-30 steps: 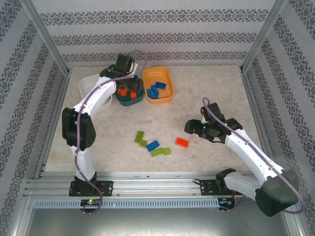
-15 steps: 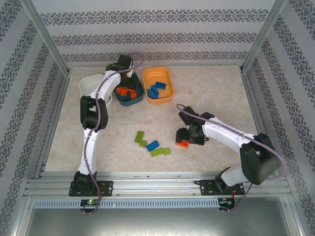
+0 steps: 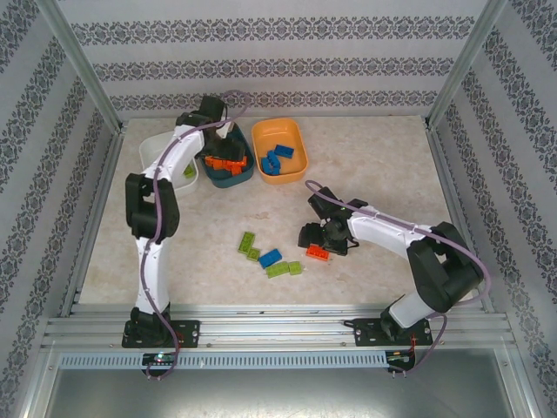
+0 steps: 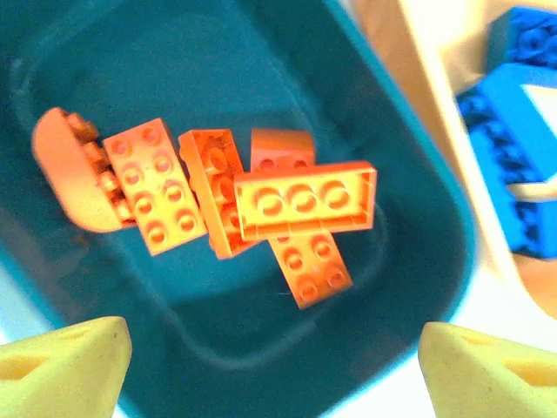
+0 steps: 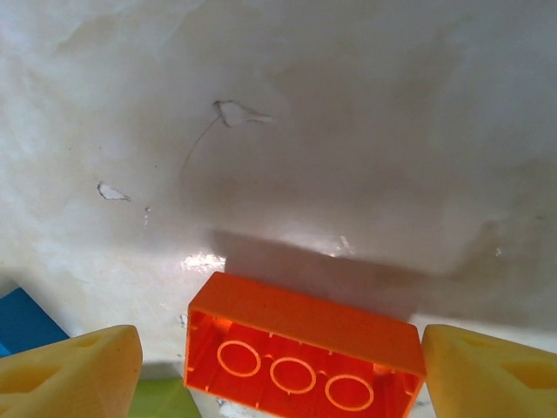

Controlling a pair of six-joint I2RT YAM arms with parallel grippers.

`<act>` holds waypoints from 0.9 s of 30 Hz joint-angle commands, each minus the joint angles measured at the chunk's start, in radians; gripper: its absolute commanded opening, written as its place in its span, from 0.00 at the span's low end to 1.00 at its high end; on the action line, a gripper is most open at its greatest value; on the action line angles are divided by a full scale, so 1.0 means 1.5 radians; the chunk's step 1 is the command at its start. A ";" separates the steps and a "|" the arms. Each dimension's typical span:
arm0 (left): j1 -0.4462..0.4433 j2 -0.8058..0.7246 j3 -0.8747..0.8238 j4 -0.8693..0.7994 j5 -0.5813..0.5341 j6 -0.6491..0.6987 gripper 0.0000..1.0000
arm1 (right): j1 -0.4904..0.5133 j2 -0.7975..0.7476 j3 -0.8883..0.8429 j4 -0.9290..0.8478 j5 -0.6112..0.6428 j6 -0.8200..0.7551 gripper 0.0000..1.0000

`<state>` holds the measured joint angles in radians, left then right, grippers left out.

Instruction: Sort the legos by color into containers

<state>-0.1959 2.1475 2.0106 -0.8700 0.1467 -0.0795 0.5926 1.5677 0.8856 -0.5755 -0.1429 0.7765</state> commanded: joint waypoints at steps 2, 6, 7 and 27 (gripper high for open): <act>-0.042 -0.125 -0.096 0.042 0.025 -0.013 0.86 | 0.022 0.024 0.029 0.028 -0.029 0.022 0.83; -0.105 -0.223 -0.229 0.077 0.027 -0.030 0.86 | 0.031 0.029 0.013 0.131 -0.092 0.058 0.83; -0.122 -0.248 -0.266 0.090 0.025 -0.037 0.86 | 0.031 0.023 0.005 0.168 -0.100 0.070 0.83; -0.427 -0.218 -0.430 0.186 0.065 -0.008 0.82 | -0.173 -0.463 -0.151 -0.039 0.070 0.042 0.83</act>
<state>-0.7918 1.7443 1.3067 -0.6163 0.2230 -0.1497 0.3492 0.9455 0.6880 -0.5426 -0.0719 0.8650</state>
